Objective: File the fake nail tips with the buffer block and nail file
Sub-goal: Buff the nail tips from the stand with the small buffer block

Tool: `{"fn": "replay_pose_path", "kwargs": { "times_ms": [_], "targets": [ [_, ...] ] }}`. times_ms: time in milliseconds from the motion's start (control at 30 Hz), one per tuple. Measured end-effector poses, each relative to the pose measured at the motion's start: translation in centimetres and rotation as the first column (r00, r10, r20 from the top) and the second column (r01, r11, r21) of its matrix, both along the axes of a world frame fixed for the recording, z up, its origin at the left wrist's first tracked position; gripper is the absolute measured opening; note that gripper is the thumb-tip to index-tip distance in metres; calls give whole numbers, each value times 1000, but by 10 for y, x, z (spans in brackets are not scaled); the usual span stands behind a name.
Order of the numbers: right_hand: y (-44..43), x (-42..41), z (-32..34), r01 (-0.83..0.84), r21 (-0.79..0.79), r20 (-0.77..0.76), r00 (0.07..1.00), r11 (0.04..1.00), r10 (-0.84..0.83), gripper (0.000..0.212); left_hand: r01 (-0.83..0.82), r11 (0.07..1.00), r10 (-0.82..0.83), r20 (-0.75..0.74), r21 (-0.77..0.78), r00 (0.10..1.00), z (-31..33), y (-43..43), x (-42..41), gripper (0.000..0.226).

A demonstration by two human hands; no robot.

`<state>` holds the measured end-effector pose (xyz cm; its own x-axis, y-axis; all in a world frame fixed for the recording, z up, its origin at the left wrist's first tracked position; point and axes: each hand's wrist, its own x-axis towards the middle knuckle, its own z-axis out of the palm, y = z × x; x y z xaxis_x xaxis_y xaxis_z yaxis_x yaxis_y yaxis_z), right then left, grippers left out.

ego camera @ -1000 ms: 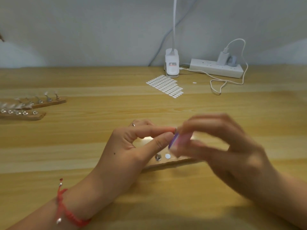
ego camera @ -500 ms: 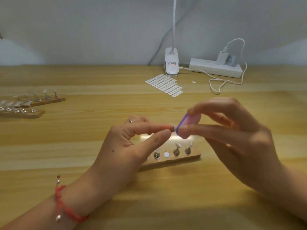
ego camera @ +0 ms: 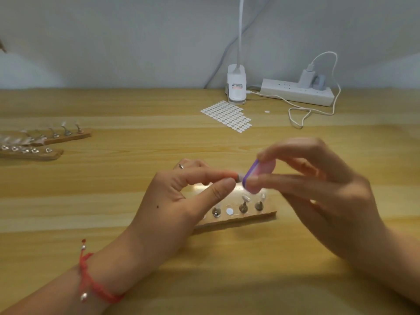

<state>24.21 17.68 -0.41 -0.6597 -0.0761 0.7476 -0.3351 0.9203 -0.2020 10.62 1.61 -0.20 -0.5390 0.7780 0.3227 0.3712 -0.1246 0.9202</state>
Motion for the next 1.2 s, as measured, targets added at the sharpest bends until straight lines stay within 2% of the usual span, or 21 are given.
{"fn": "replay_pose_path", "kwargs": {
  "times_ms": [100, 200, 333, 433, 567, 667, 800, 867, 967, 1067, 1133, 1200],
  "targets": [
    [-4, 0, -3, -30, 67, 16, 999, 997, 29, 27, 12, 1000, -12, 17, -1, 1000, 1, -1, 1, 17],
    [1, 0, -1, 1, -27, 1, 1000, 1000, -1, 23, 5, 1000, -5, 25, 2, 1000, 0, -1, -1, 17],
    [0, 1, -4, -37, 38, 28, 999, 999, 36, 28, 9, 1000, -10, 33, 7, 999, 0, 0, 0, 18],
    [1, -1, -2, 2, -53, 1, 1000, 999, -2, 23, 6, 1000, -6, 20, -10, 1000, -1, 0, -2, 18],
    [-5, -1, -5, -59, 27, 12, 998, 998, 59, 24, 17, 1000, -17, 16, -3, 1000, -2, 0, -2, 19],
    [-1, -1, -4, -30, -105, -5, 1000, 994, 30, 26, 2, 1000, -2, -27, -9, 1000, -4, 1, -3, 15],
    [-7, -2, -10, -133, -197, 43, 989, 971, 144, 28, 8, 1000, -8, -66, 6, 998, -5, 2, -2, 20],
    [4, -4, -7, -63, -286, 46, 996, 956, 79, 27, 3, 1000, -3, -33, 2, 999, -4, 1, -3, 21],
    [13, -4, -2, 11, -422, 57, 998, 907, 14, 27, 15, 1000, -16, -94, -7, 995, -3, 1, -2, 22],
    [-2, -3, -4, -79, -402, 44, 993, 912, 106, 21, 29, 999, -31, -124, -15, 992, -7, 2, -2, 23],
    [-7, -3, -4, -139, -370, 29, 986, 918, 161, 25, 44, 999, -45, -139, -7, 989, -8, 2, -2, 22],
    [-6, -4, -4, -110, -344, 30, 991, 933, 127, 31, 40, 999, -39, -176, 3, 984, -8, 2, 0, 20]
  ]
}}
